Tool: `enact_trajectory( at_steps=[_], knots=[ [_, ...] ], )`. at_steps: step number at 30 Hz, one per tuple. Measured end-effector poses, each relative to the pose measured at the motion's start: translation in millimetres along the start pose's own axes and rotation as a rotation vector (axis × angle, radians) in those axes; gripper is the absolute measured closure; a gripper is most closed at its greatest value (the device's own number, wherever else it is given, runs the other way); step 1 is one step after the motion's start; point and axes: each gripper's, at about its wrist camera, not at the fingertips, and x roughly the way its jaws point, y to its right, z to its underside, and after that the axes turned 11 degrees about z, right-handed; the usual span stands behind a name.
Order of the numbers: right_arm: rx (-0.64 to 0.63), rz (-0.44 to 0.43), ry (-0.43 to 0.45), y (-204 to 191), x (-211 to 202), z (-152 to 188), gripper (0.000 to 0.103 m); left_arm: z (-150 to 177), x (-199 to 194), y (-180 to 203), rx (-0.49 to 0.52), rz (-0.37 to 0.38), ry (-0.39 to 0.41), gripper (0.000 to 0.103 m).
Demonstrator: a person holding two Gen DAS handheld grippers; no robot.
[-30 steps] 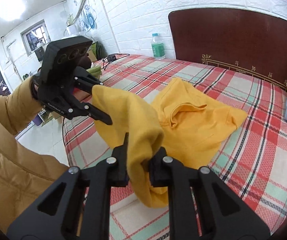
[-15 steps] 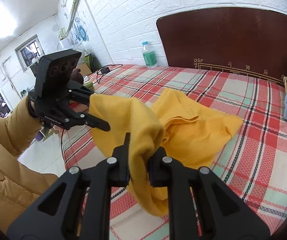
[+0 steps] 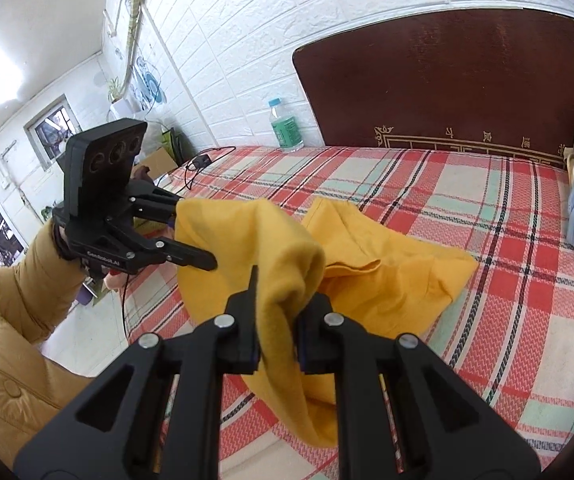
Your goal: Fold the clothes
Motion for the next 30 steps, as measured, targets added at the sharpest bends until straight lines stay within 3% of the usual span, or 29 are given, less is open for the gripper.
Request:
enact_trajectory(
  at_steps=[30],
  knots=[
    [0.107, -0.023, -0.005, 24, 25, -18, 0.088, -17, 11, -28, -0.018, -0.075, -0.003, 0.077]
  ],
)
